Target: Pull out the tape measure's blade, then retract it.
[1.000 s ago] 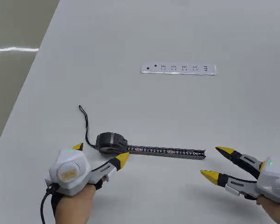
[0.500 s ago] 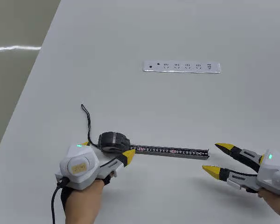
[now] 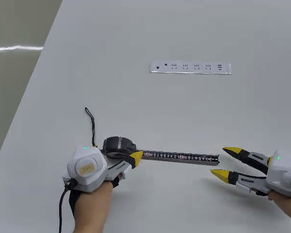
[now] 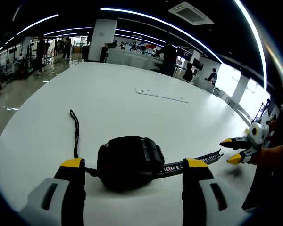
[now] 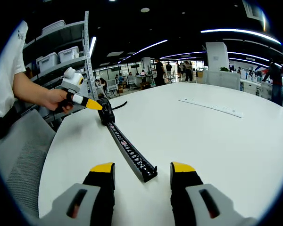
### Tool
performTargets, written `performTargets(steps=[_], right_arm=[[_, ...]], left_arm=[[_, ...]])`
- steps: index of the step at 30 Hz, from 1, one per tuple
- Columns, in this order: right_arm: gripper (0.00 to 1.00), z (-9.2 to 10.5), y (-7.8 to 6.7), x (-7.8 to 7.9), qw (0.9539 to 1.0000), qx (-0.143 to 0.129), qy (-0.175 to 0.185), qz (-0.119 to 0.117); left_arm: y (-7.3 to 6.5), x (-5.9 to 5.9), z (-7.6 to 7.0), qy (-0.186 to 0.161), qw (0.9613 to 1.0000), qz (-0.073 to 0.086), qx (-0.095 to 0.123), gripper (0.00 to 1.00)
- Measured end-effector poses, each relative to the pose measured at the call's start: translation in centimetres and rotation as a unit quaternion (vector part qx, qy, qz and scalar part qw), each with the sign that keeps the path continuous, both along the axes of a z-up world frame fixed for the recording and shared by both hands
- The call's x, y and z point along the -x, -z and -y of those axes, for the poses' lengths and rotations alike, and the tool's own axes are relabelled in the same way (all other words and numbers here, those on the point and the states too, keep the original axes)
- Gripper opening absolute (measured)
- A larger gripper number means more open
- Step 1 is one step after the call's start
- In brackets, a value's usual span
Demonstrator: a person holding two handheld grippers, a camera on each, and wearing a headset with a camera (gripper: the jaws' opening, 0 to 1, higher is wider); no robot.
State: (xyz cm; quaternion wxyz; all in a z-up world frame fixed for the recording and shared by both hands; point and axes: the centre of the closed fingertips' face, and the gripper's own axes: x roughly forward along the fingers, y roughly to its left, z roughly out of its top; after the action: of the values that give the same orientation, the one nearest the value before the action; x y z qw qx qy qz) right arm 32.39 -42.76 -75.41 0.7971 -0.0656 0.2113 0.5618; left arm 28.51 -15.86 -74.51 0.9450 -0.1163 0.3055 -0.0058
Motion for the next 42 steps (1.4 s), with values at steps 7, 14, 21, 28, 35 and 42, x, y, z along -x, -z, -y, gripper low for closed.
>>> performTargets(steps=[7,14,21,28,35,42], right_arm=[[0.46,0.0,0.7,-0.4,1.0,0.005,-0.005,-0.005],[0.45,-0.2,0.9,-0.5,0.9999,0.009,-0.01,-0.01],[0.44,-0.8,1.0,-0.3,0.9996,0.012,-0.021,-0.013],[0.42,-0.9,1.3,-0.5,0.9995,0.013,-0.026,-0.015],[0.42,-0.9,1.5,-0.5,0.9994,0.013,-0.027,-0.019],[0.39,-1.0,1.6,-0.7,0.9994,0.011,-0.032,-0.013]], left_arm=[[0.4,-0.4,-0.2,-0.008,0.9999,-0.005,0.005,0.79],[0.4,-0.9,-0.3,-0.016,0.9998,-0.002,0.013,0.77],[0.6,-1.2,-0.5,-0.025,0.9995,-0.006,0.02,0.74],[0.9,-1.5,-0.4,-0.025,0.9993,-0.01,0.026,0.67],[1.1,-1.3,-0.5,-0.029,0.9991,-0.013,0.027,0.61],[1.1,-1.4,-0.5,-0.031,0.9991,-0.014,0.025,0.61]])
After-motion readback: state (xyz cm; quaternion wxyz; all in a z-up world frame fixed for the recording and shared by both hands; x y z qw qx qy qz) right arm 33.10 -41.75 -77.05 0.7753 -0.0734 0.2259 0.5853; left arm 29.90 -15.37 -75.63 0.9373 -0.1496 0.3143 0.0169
